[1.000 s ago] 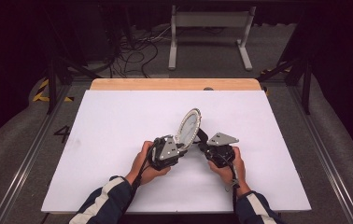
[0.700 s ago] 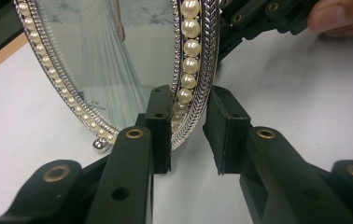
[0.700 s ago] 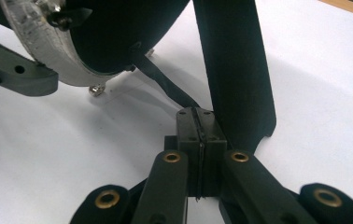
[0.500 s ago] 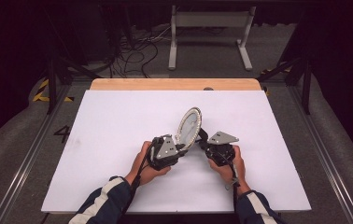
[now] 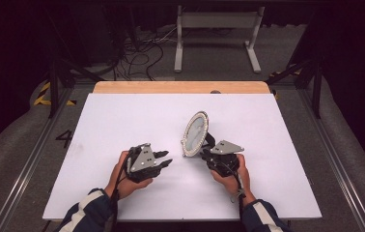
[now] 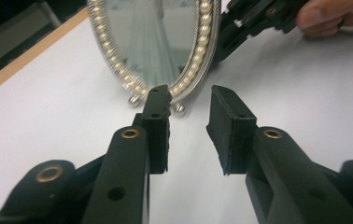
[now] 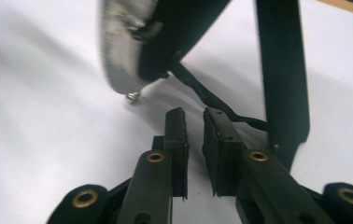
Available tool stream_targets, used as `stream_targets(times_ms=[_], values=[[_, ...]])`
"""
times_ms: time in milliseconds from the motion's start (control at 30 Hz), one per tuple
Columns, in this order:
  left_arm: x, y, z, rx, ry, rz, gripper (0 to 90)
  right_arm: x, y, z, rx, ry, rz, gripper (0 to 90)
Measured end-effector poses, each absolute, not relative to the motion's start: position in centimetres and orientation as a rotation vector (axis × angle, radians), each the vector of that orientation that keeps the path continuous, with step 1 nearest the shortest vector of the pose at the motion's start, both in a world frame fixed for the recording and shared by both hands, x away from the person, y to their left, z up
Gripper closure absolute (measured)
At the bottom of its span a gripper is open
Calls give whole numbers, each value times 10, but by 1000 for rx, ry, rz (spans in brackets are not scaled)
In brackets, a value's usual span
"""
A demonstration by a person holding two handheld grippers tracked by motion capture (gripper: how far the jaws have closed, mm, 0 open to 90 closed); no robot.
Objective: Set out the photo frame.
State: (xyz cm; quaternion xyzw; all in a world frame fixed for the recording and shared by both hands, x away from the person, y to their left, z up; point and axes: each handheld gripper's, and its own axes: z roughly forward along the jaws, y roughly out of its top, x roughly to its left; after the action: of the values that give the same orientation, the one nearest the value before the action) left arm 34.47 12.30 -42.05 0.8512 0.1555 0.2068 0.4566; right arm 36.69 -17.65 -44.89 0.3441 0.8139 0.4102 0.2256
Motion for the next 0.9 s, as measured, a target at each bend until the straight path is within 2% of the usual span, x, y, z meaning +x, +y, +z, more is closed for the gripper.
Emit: stream_targets(times_ms=[167,300,433,633,900], values=[[330,160,-436,2050,533,503,573,358,-171,-442,925,2242,1153,730],[324,174,-440,2080,546,538,501,357,-168,-441,924,2240,1157,700],[321,189,-441,2077,593,555,386,355,-165,-440,949,2237,1190,611],[323,191,-449,2141,610,512,312,361,-159,-443,1015,2229,1221,577],[321,186,-452,2175,583,502,287,359,-155,-441,997,2240,1230,531]])
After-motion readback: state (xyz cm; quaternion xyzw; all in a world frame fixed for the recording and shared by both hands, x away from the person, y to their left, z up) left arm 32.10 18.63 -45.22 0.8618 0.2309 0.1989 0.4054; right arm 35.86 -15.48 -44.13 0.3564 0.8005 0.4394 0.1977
